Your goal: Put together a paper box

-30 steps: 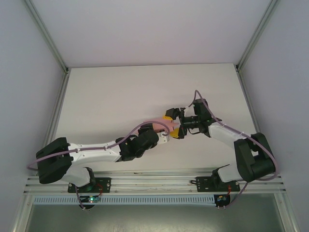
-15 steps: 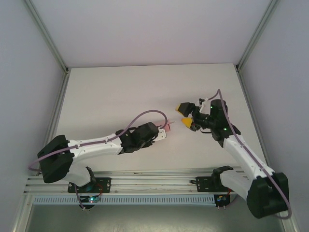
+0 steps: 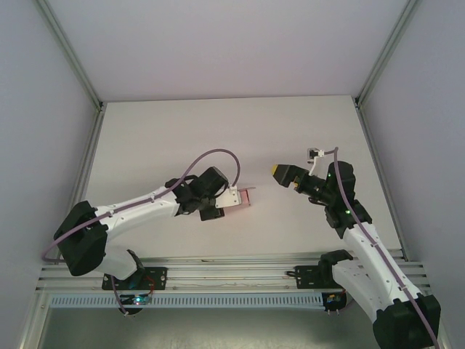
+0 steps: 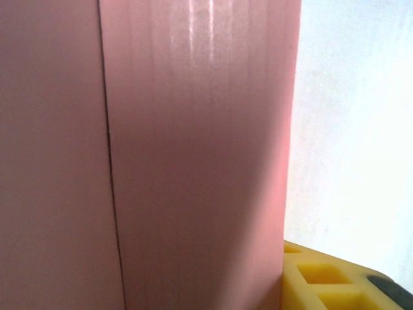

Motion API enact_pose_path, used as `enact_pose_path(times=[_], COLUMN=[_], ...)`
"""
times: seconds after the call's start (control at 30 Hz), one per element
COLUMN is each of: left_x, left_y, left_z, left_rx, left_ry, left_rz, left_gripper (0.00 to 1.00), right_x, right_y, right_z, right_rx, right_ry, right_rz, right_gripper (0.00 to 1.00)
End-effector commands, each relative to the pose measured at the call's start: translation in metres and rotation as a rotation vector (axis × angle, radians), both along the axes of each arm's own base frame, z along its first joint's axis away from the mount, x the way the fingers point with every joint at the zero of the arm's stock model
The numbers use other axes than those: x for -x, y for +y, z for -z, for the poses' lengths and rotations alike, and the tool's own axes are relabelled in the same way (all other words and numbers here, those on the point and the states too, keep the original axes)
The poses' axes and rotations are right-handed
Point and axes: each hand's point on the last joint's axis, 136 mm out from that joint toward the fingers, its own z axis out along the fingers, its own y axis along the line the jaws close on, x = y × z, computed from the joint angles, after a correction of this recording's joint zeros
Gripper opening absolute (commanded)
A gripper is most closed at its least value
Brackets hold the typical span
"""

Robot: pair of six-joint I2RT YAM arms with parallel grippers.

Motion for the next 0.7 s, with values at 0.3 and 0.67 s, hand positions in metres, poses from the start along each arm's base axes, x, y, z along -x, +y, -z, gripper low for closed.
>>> enact_pose_path(times=[0.3,0.67], left_x=[0.004,-0.001], left_y=[0.011,0.003], left_z=[0.01,0.032], left_rx=[-0.128,-0.138], left_ry=[0.203,0.289], left_rz=[0.106,0.136], left_gripper=[0.47,0.46], right_x=[0.03,0.023], right_y=[0.052,0.056], right_z=[0.008,0.046], right_rx=[0.303,0.416], right_ry=[-0.341,-0.274], right_rz=[-0.339,-0.413], right_gripper=[0.93,0.82])
